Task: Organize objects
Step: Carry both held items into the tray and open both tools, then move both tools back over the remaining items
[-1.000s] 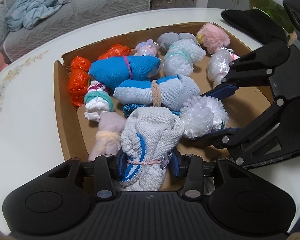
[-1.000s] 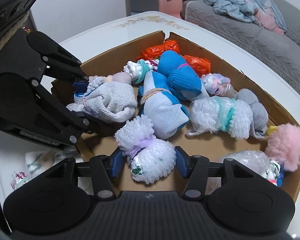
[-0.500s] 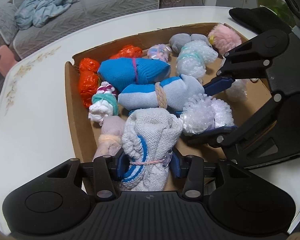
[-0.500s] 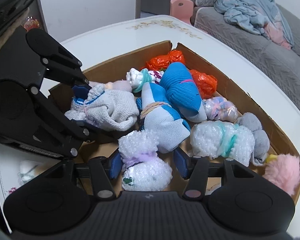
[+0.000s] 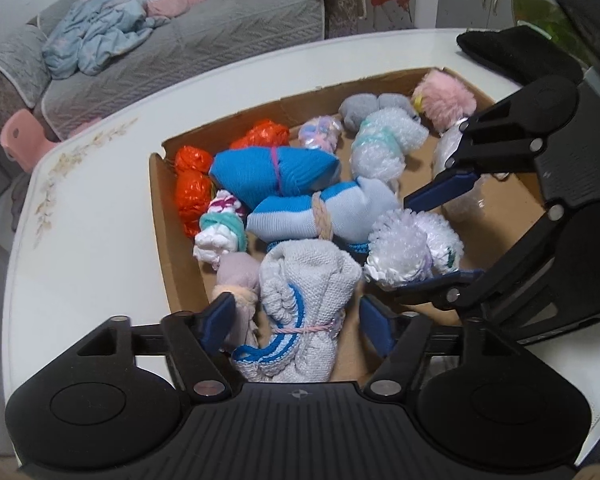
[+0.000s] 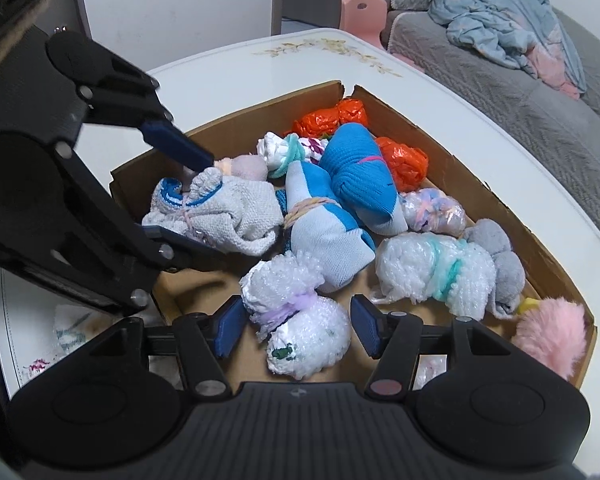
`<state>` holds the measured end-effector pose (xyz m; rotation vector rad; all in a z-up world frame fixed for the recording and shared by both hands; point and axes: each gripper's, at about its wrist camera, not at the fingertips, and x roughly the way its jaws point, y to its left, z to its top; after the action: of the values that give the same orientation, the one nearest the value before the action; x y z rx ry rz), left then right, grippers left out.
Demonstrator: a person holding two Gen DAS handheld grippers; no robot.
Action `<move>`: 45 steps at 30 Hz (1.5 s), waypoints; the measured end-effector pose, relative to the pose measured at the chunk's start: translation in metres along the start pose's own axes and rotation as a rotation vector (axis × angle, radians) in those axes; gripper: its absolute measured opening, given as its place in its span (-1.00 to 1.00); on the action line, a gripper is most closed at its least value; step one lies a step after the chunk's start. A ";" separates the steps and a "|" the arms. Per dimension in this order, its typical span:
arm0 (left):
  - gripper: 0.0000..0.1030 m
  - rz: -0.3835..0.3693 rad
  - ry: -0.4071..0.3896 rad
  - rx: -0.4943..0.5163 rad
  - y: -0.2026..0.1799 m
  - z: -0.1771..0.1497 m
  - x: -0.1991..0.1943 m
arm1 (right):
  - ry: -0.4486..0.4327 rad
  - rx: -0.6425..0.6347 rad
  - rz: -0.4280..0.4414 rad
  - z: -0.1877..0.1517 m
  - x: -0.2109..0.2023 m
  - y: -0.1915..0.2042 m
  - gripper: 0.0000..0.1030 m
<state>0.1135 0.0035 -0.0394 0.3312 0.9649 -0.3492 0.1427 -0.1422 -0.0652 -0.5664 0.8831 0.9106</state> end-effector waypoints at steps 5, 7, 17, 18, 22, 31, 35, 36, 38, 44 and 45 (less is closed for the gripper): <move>0.49 0.006 -0.024 0.006 -0.002 -0.001 -0.012 | -0.011 0.005 0.000 0.001 -0.004 0.002 0.09; 0.53 0.010 -0.033 0.000 0.000 -0.003 -0.017 | -0.019 0.007 0.001 0.001 -0.007 0.002 0.10; 0.60 0.011 -0.092 -0.051 0.010 -0.030 -0.049 | -0.082 0.048 -0.007 -0.007 -0.032 0.004 0.19; 0.64 0.013 -0.107 -0.057 0.010 -0.035 -0.054 | -0.100 0.060 -0.006 -0.011 -0.038 0.005 0.24; 0.66 0.015 -0.151 -0.067 0.008 -0.057 -0.071 | -0.177 0.103 -0.016 -0.033 -0.067 0.016 0.38; 0.66 -0.010 -0.155 -0.127 -0.003 -0.115 -0.081 | -0.268 0.159 -0.002 -0.077 -0.093 0.064 0.58; 0.67 0.005 -0.160 -0.141 -0.012 -0.137 -0.080 | -0.272 0.168 -0.055 -0.086 -0.085 0.087 0.62; 0.67 0.011 -0.162 -0.145 -0.013 -0.141 -0.081 | -0.273 0.175 -0.060 -0.088 -0.083 0.093 0.63; 0.67 0.031 -0.174 -0.136 -0.015 -0.152 -0.084 | -0.280 0.176 -0.065 -0.093 -0.076 0.108 0.66; 0.70 0.077 -0.179 -0.194 -0.008 -0.182 -0.091 | -0.290 0.210 -0.024 -0.089 -0.053 0.135 0.71; 0.71 0.078 -0.177 -0.207 -0.007 -0.185 -0.092 | -0.294 0.208 -0.027 -0.087 -0.049 0.138 0.72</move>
<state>-0.0739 0.0890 -0.0607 0.1461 0.8039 -0.2014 -0.0269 -0.1575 -0.0782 -0.2559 0.6917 0.8402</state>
